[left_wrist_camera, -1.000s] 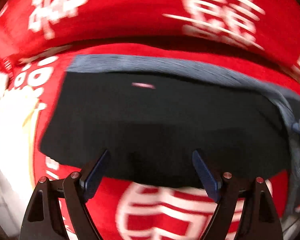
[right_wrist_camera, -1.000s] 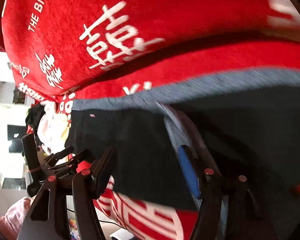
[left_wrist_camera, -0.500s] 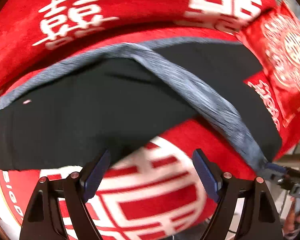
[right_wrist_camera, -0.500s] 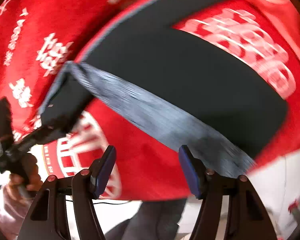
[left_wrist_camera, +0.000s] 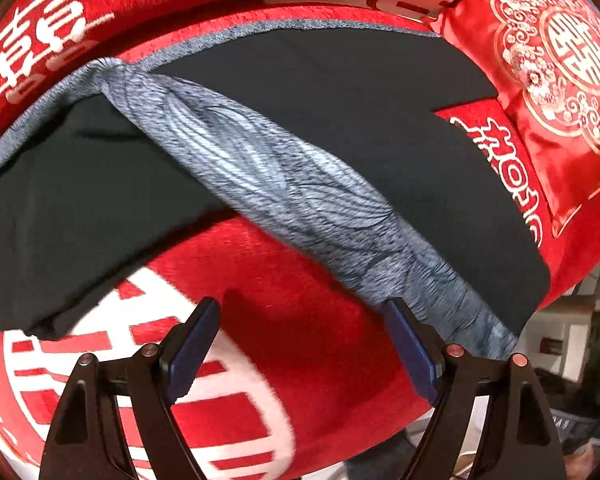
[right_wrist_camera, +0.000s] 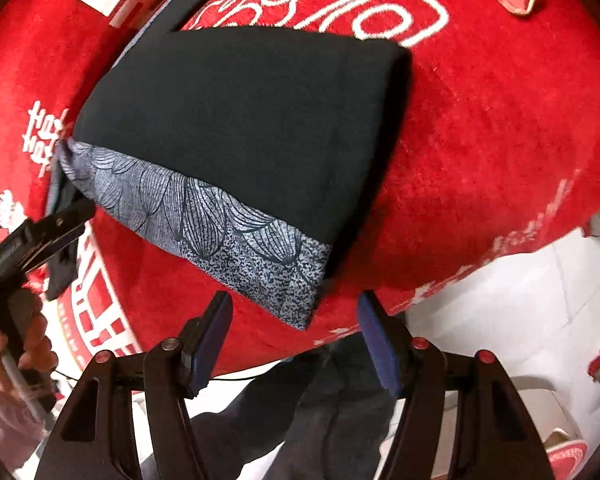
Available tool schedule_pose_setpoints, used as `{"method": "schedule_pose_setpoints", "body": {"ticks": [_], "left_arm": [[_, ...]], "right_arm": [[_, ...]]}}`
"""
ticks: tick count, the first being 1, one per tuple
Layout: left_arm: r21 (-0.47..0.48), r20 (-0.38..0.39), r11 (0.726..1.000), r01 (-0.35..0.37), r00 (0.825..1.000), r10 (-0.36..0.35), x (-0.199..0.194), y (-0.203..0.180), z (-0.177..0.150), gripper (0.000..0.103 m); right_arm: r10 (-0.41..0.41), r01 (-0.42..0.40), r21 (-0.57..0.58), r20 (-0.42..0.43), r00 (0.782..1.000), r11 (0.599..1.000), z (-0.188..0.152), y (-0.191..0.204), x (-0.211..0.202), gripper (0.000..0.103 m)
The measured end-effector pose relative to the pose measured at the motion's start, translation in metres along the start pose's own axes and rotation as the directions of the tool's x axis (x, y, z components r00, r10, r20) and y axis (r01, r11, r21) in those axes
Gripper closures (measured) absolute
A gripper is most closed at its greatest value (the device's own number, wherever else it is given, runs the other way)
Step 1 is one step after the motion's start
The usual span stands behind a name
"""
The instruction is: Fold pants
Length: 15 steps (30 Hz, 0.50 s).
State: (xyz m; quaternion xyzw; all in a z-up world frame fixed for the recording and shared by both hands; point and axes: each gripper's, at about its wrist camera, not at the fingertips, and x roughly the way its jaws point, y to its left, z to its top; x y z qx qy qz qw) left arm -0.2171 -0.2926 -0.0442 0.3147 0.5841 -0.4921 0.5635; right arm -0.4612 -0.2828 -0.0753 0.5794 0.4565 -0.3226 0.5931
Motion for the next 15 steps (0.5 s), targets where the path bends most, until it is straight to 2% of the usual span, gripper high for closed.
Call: {"method": "schedule_pose_setpoints", "body": {"ticks": [2, 5, 7, 8, 10, 11, 12, 13, 14, 15], "left_arm": [[-0.025, -0.004, 0.998, 0.051, 0.999, -0.052, 0.005, -0.004, 0.003, 0.018], [-0.047, -0.007, 0.994, 0.102, 0.995, -0.102, 0.010, -0.011, 0.003, 0.018], [-0.053, -0.008, 0.994, 0.092, 0.996, -0.092, 0.015, -0.015, 0.002, 0.018], [-0.049, 0.000, 0.995, 0.084, 0.996, -0.084, 0.015, -0.017, 0.002, 0.018], [-0.045, 0.004, 0.995, 0.085, 0.996, -0.085, 0.014, -0.022, 0.004, 0.019], [-0.049, 0.009, 0.994, 0.100, 0.995, -0.100, 0.015, -0.024, 0.006, 0.031], [-0.053, 0.009, 0.991, 0.119, 0.993, -0.119, 0.014, -0.024, 0.008, 0.055], [-0.053, -0.007, 0.987, 0.152, 0.988, -0.153, 0.015, -0.027, 0.012, 0.066], [-0.057, -0.023, 0.983, 0.173, 0.984, -0.175, 0.016, -0.030, 0.015, 0.073], [-0.062, -0.018, 0.982, 0.178, 0.984, -0.180, 0.010, -0.027, 0.016, 0.073]], "right_arm": [[0.076, -0.076, -0.022, 0.008, 0.997, 0.997, 0.001, 0.000, -0.005, 0.036], [0.133, -0.134, -0.078, -0.014, 0.991, 0.988, 0.007, 0.008, -0.004, 0.047], [0.136, -0.139, -0.089, -0.045, 0.990, 0.986, 0.009, 0.011, 0.003, 0.067], [0.140, -0.145, -0.079, -0.070, 0.988, 0.986, 0.012, 0.009, 0.009, 0.096], [0.149, -0.153, -0.048, -0.083, 0.985, 0.987, 0.014, 0.003, 0.010, 0.099], [0.175, -0.178, -0.041, -0.072, 0.982, 0.983, 0.016, 0.002, 0.004, 0.100], [0.187, -0.190, -0.056, -0.056, 0.981, 0.980, 0.018, 0.003, -0.005, 0.100], [0.197, -0.200, -0.076, -0.046, 0.979, 0.977, 0.021, 0.007, -0.014, 0.100], [0.218, -0.221, -0.095, -0.038, 0.975, 0.971, 0.027, 0.009, -0.025, 0.100], [0.241, -0.243, -0.111, -0.027, 0.970, 0.964, 0.033, 0.014, -0.037, 0.100]]}}
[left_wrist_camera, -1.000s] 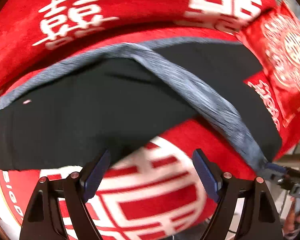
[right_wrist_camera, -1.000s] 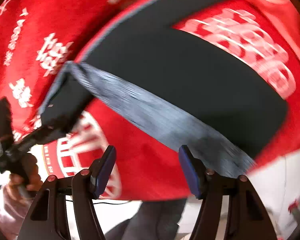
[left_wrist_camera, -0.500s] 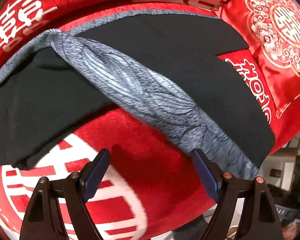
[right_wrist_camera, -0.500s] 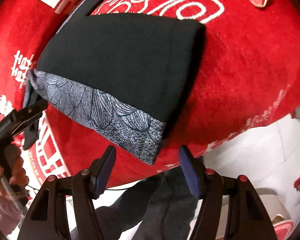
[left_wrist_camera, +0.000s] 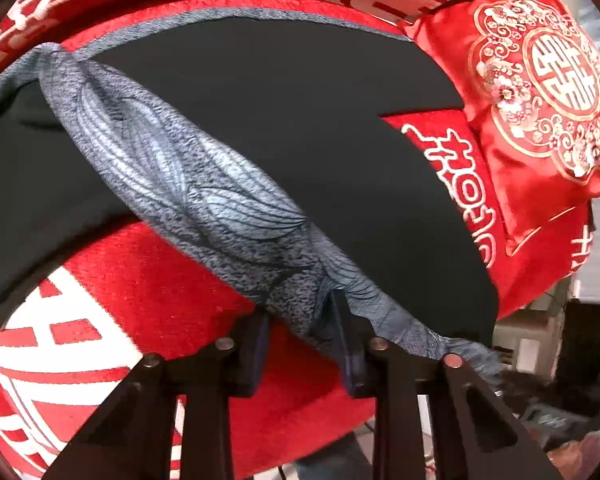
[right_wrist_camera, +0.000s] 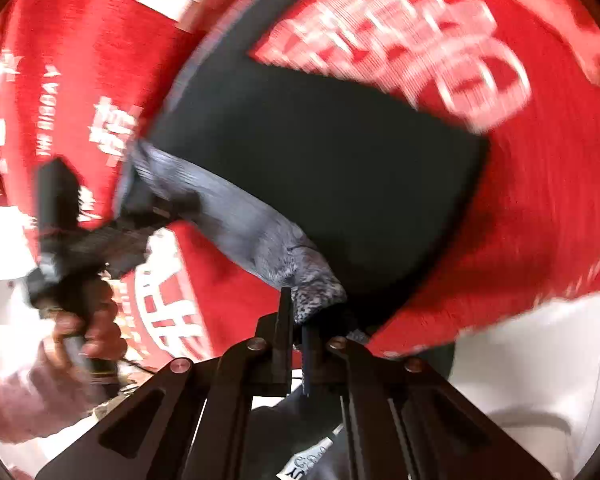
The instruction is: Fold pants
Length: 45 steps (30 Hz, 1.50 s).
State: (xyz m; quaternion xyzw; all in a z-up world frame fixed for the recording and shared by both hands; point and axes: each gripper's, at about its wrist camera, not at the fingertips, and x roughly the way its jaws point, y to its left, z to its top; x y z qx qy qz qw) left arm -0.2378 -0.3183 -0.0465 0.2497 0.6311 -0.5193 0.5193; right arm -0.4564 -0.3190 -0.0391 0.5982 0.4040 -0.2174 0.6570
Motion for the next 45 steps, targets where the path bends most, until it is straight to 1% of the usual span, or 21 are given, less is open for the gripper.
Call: {"method": "schedule_pose_setpoints", "body": {"ticks": [4, 8, 11, 12, 13, 14, 15, 16, 19, 21, 22, 23, 24, 26, 30, 32, 35, 38, 39, 42, 45], "left_arm": [[0.004, 0.075, 1.000, 0.024, 0.997, -0.024, -0.025, -0.015, 0.021, 0.073], [0.003, 0.165, 0.999, 0.037, 0.986, -0.037, -0.054, -0.025, 0.056, 0.073], [-0.005, 0.238, 1.000, -0.004, 0.971, 0.005, -0.076, -0.025, 0.087, 0.072], [-0.007, 0.249, 1.000, -0.015, 0.968, 0.016, -0.081, -0.023, 0.094, 0.065], [-0.015, 0.265, 0.999, -0.037, 0.964, 0.040, -0.085, -0.023, 0.105, 0.053], [-0.028, 0.291, 0.998, -0.063, 0.954, 0.068, -0.090, -0.021, 0.111, 0.023], [-0.049, 0.337, 0.994, -0.099, 0.935, 0.109, -0.098, -0.015, 0.115, 0.016], [-0.066, 0.373, 0.988, -0.138, 0.915, 0.153, -0.104, -0.010, 0.119, 0.016], [-0.112, 0.347, 0.973, -0.201, 0.910, 0.228, -0.098, 0.008, 0.124, 0.016], [-0.143, 0.312, 0.958, -0.249, 0.907, 0.282, -0.086, 0.025, 0.123, 0.016], [-0.152, 0.281, 0.942, -0.299, 0.901, 0.331, -0.073, 0.034, 0.121, 0.016], [-0.156, 0.255, 0.929, -0.334, 0.895, 0.365, -0.064, 0.040, 0.118, 0.016], [-0.165, 0.214, 0.915, -0.367, 0.892, 0.397, -0.050, 0.049, 0.117, 0.016], [-0.180, 0.168, 0.905, -0.385, 0.895, 0.414, -0.036, 0.063, 0.111, 0.016], [-0.190, 0.106, 0.889, -0.417, 0.891, 0.441, -0.008, 0.072, 0.107, 0.016], [-0.192, 0.123, 0.881, -0.432, 0.880, 0.458, -0.006, 0.073, 0.107, 0.014], [-0.205, 0.121, 0.879, -0.430, 0.880, 0.459, -0.005, 0.076, 0.109, 0.014], [-0.216, 0.121, 0.875, -0.434, 0.877, 0.465, -0.004, 0.081, 0.115, 0.014], [-0.221, 0.123, 0.871, -0.440, 0.873, 0.472, -0.003, 0.081, 0.118, 0.014], [-0.251, 0.118, 0.860, -0.444, 0.868, 0.482, -0.004, 0.079, 0.122, 0.014], [-0.265, 0.106, 0.857, -0.441, 0.870, 0.481, -0.007, 0.077, 0.128, 0.014]], "right_arm": [[0.050, -0.043, -0.104, 0.064, 0.997, 0.994, 0.045, 0.033, -0.040, 0.100], [0.096, -0.067, -0.191, 0.145, 0.985, 0.979, 0.111, 0.059, -0.079, 0.100], [0.081, -0.042, -0.213, 0.177, 0.981, 0.976, 0.160, 0.075, -0.091, 0.100], [0.066, -0.024, -0.220, 0.187, 0.980, 0.975, 0.179, 0.081, -0.094, 0.100], [0.054, -0.008, -0.230, 0.196, 0.979, 0.973, 0.195, 0.086, -0.095, 0.100], [0.037, 0.014, -0.243, 0.205, 0.978, 0.970, 0.213, 0.090, -0.095, 0.099], [0.011, 0.042, -0.246, 0.209, 0.978, 0.968, 0.231, 0.092, -0.092, 0.098], [-0.012, 0.063, -0.242, 0.206, 0.978, 0.968, 0.247, 0.092, -0.089, 0.097], [-0.114, 0.155, -0.243, 0.175, 0.978, 0.958, 0.290, 0.086, -0.071, 0.096], [-0.216, 0.257, -0.293, 0.165, 0.962, 0.921, 0.308, 0.085, -0.050, 0.095], [-0.262, 0.302, -0.313, 0.163, 0.951, 0.901, 0.314, 0.087, -0.043, 0.092], [-0.287, 0.325, -0.329, 0.158, 0.945, 0.887, 0.321, 0.088, -0.035, 0.078], [-0.295, 0.330, -0.341, 0.151, 0.944, 0.880, 0.326, 0.089, -0.030, 0.056], [-0.274, 0.306, -0.362, 0.138, 0.952, 0.880, 0.331, 0.091, -0.024, 0.031], [-0.292, 0.319, -0.426, 0.129, 0.948, 0.846, 0.331, 0.099, -0.014, 0.030], [-0.282, 0.293, -0.429, 0.091, 0.955, 0.854, 0.330, 0.095, -0.013, 0.030], [-0.301, 0.299, -0.388, 0.058, 0.952, 0.872, 0.334, 0.088, -0.015, 0.030], [-0.317, 0.364, -0.397, 0.181, 0.931, 0.843, 0.336, 0.093, -0.036, 0.028], [-0.315, 0.378, -0.395, 0.216, 0.924, 0.838, 0.337, 0.096, -0.043, 0.022], [-0.220, 0.269, -0.322, 0.180, 0.959, 0.908, 0.336, 0.091, -0.061, 0.022], [-0.181, 0.216, -0.320, 0.136, 0.974, 0.923, 0.307, 0.087, -0.058, 0.022]]}}
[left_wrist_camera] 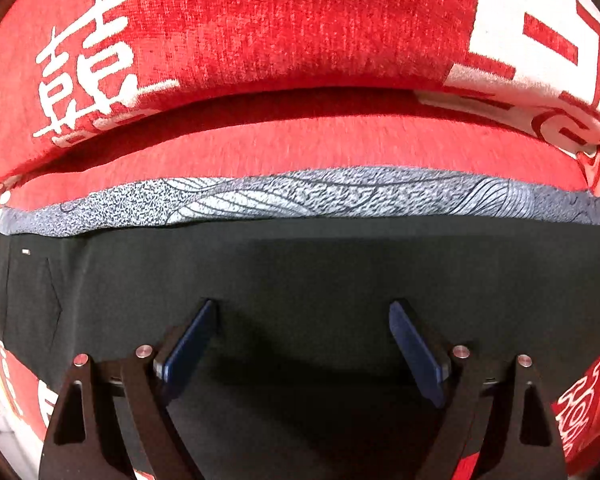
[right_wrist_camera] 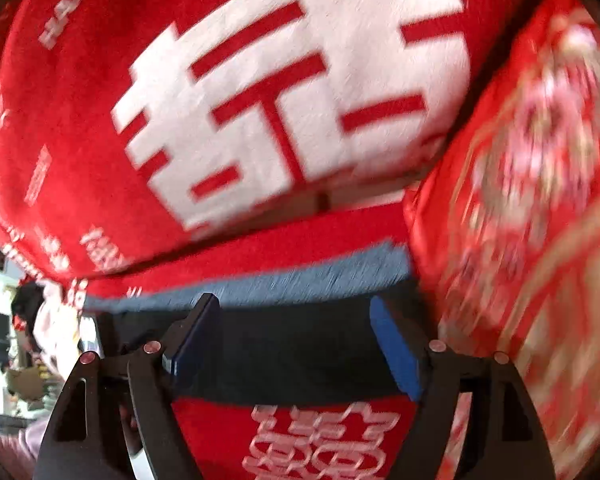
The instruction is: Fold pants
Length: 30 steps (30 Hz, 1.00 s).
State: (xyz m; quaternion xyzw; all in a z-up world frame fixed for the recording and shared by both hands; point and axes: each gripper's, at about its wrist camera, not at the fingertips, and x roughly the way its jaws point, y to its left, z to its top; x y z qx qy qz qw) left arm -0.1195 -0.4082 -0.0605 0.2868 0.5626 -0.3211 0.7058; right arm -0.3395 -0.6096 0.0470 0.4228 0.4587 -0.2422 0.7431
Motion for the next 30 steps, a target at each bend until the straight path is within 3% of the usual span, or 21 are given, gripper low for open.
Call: {"method": "schedule_pose_setpoints", "body": {"ticks": [5, 8, 11, 14, 15, 16, 22, 24, 26, 28, 29, 30], "left_arm": [[0.055, 0.012, 0.998, 0.008, 1.000, -0.009, -0.006, -0.013, 0.000, 0.014], [0.046, 0.026, 0.999, 0.018, 0.999, -0.019, -0.003, -0.013, 0.000, 0.014], [0.042, 0.039, 0.999, 0.035, 0.999, -0.037, -0.002, -0.009, -0.003, 0.014], [0.052, 0.047, 0.998, 0.029, 0.998, -0.032, -0.002, -0.005, -0.006, 0.014], [0.052, 0.048, 0.998, 0.029, 0.998, -0.031, -0.002, -0.004, -0.006, 0.014], [0.050, 0.048, 0.998, 0.029, 0.998, -0.031, -0.002, -0.006, -0.005, 0.014], [0.007, 0.104, 1.000, 0.005, 0.995, -0.006, -0.027, -0.013, -0.006, 0.014], [0.027, 0.065, 1.000, -0.013, 0.998, 0.011, -0.017, -0.016, -0.006, 0.014], [0.039, 0.028, 0.999, -0.023, 0.999, 0.022, -0.004, -0.017, -0.006, 0.013], [0.026, 0.046, 0.999, -0.020, 0.999, 0.018, -0.005, -0.014, -0.007, 0.009], [0.029, 0.040, 0.999, -0.017, 0.999, 0.016, -0.006, -0.014, -0.006, 0.009], [0.029, 0.039, 0.999, -0.021, 0.999, 0.020, -0.007, -0.013, -0.006, 0.009]], "right_arm": [[-0.058, 0.072, 0.101, -0.139, 0.989, 0.992, -0.069, -0.017, 0.048, 0.027], [-0.135, 0.156, 0.169, -0.130, 0.982, 0.973, -0.086, -0.038, 0.069, 0.034], [-0.146, 0.172, 0.279, -0.111, 0.983, 0.945, -0.088, -0.056, 0.079, 0.037], [-0.158, 0.168, 0.359, -0.057, 0.986, 0.918, -0.085, -0.068, 0.079, 0.083], [-0.175, 0.177, 0.355, -0.037, 0.984, 0.918, -0.082, -0.068, 0.077, 0.091], [-0.177, 0.171, 0.345, -0.015, 0.984, 0.923, -0.078, -0.064, 0.074, 0.093], [-0.150, 0.129, 0.156, 0.137, 0.979, 0.979, -0.047, -0.024, 0.034, 0.094], [-0.153, 0.134, 0.170, 0.102, 0.983, 0.976, -0.045, -0.031, 0.042, 0.094], [-0.165, 0.162, 0.173, 0.007, 0.986, 0.972, -0.048, -0.042, 0.065, 0.090], [-0.216, 0.233, 0.174, -0.111, 0.970, 0.957, -0.056, -0.053, 0.090, 0.082], [-0.195, 0.214, 0.188, -0.113, 0.974, 0.958, -0.060, -0.059, 0.090, 0.080], [-0.188, 0.201, 0.191, -0.085, 0.979, 0.961, -0.062, -0.060, 0.082, 0.068]]}}
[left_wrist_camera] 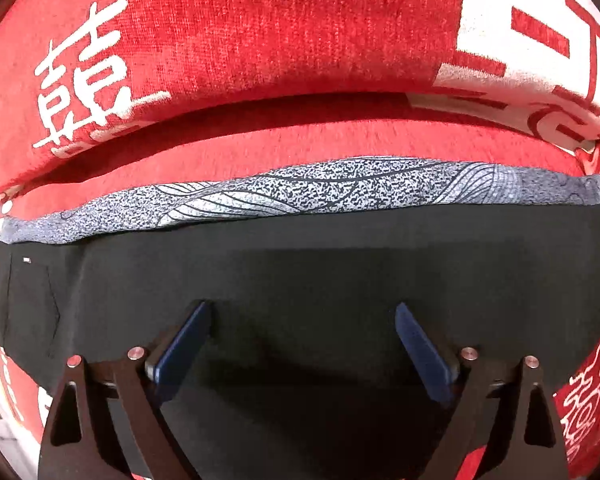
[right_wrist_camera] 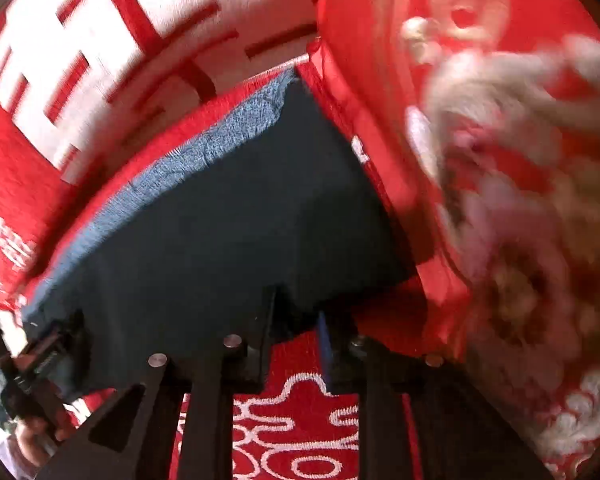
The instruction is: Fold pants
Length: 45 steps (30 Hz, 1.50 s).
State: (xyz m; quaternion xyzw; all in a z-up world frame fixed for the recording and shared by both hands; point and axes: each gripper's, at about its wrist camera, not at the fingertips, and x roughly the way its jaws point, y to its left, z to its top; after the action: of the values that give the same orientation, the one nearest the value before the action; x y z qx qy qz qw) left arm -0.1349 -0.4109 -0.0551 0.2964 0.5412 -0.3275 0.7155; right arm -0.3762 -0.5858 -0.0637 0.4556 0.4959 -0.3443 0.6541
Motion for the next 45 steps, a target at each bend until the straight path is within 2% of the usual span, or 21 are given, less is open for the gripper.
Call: {"method": "schedule_pose_setpoints", "body": {"ticks": [2, 5, 7, 9, 11, 14, 16, 17, 18, 20, 22, 24, 27, 28, 30, 33, 36, 40, 43, 45], "left_arm": [[0.002, -0.001, 1.000, -0.011, 1.000, 0.011, -0.007, 0.001, -0.001, 0.009], [0.011, 0.000, 1.000, -0.013, 1.000, 0.013, -0.015, -0.001, -0.002, 0.009], [0.015, 0.006, 1.000, -0.009, 1.000, 0.009, -0.023, -0.001, -0.001, 0.009], [0.027, 0.025, 1.000, -0.004, 1.000, 0.003, -0.029, -0.006, 0.005, 0.009], [0.044, 0.041, 0.999, -0.004, 0.999, 0.002, -0.030, -0.018, 0.016, 0.009], [0.048, 0.040, 0.998, 0.038, 0.998, -0.040, -0.030, -0.047, 0.028, 0.009], [0.079, 0.041, 0.996, 0.041, 0.998, -0.044, -0.022, -0.061, 0.034, 0.009], [0.107, 0.030, 0.994, 0.032, 0.999, -0.035, -0.018, -0.072, 0.032, 0.009], [0.122, 0.021, 0.992, 0.028, 0.999, -0.031, -0.015, -0.077, 0.029, 0.009], [0.145, 0.043, 0.989, 0.021, 0.999, -0.027, -0.015, -0.085, 0.017, 0.008], [0.153, 0.059, 0.988, 0.029, 0.998, -0.038, -0.017, -0.085, 0.008, 0.008], [0.141, 0.042, 0.988, 0.060, 0.997, -0.066, -0.018, -0.080, 0.003, 0.008], [0.122, 0.005, 0.990, 0.072, 0.997, -0.073, -0.022, -0.072, 0.009, 0.008], [0.120, 0.014, 0.991, 0.059, 0.998, -0.061, -0.024, -0.066, 0.010, 0.008], [0.113, 0.053, 0.993, 0.027, 0.998, -0.034, -0.033, -0.056, 0.016, 0.008], [0.084, 0.053, 0.996, 0.028, 0.998, -0.032, -0.037, -0.037, 0.022, 0.008], [0.095, 0.026, 0.995, -0.003, 1.000, 0.001, -0.043, -0.022, 0.009, 0.008], [0.089, -0.015, 0.996, -0.016, 1.000, 0.018, -0.045, 0.010, -0.023, 0.008], [0.044, -0.030, 0.999, -0.010, 0.999, 0.011, -0.050, 0.032, -0.039, 0.008], [-0.002, -0.041, 1.000, 0.000, 0.999, 0.000, -0.053, 0.053, -0.048, 0.008]], "right_arm": [[-0.031, 0.031, -0.018, 0.012, 0.999, 0.999, -0.007, 0.000, -0.011, 0.054], [-0.005, 0.006, -0.020, 0.039, 0.999, 1.000, -0.019, 0.003, -0.026, 0.054], [-0.004, 0.008, -0.045, 0.093, 0.996, 0.999, -0.022, 0.008, -0.038, 0.054], [-0.004, 0.019, -0.090, 0.168, 0.986, 0.996, -0.013, 0.021, -0.052, 0.054], [-0.004, 0.032, -0.138, 0.198, 0.980, 0.990, 0.007, 0.036, -0.054, 0.054], [0.006, 0.022, -0.165, 0.168, 0.986, 0.986, 0.042, 0.046, -0.027, 0.054], [-0.059, 0.074, -0.156, 0.100, 0.993, 0.985, 0.056, 0.039, 0.000, 0.054], [-0.081, 0.091, -0.140, 0.072, 0.994, 0.986, 0.057, 0.035, 0.009, 0.059], [-0.078, 0.085, -0.125, 0.053, 0.995, 0.989, 0.054, 0.027, 0.015, 0.062], [-0.083, 0.096, -0.176, 0.082, 0.993, 0.980, 0.039, 0.025, 0.012, 0.062], [-0.139, 0.162, -0.276, 0.102, 0.985, 0.947, 0.026, 0.034, 0.014, 0.062], [-0.163, 0.199, -0.342, 0.131, 0.978, 0.918, 0.016, 0.040, 0.014, 0.059], [-0.130, 0.162, -0.329, 0.116, 0.985, 0.930, 0.018, 0.039, 0.014, 0.050], [-0.115, 0.143, -0.320, 0.105, 0.988, 0.937, 0.018, 0.037, 0.013, 0.048], [-0.093, 0.112, -0.318, 0.076, 0.993, 0.941, 0.019, 0.039, 0.014, 0.037], [-0.051, 0.062, -0.348, 0.041, 0.998, 0.936, 0.016, 0.047, 0.016, 0.022], [-0.024, 0.031, -0.380, 0.023, 0.999, 0.925, 0.006, 0.052, 0.019, 0.015], [0.048, -0.046, -0.349, -0.004, 0.999, 0.936, 0.006, 0.050, 0.017, 0.011], [0.073, -0.077, -0.235, -0.024, 0.997, 0.969, 0.003, 0.047, 0.008, 0.011], [0.093, -0.099, -0.188, -0.041, 0.995, 0.977, -0.006, 0.053, 0.004, 0.011]]}}
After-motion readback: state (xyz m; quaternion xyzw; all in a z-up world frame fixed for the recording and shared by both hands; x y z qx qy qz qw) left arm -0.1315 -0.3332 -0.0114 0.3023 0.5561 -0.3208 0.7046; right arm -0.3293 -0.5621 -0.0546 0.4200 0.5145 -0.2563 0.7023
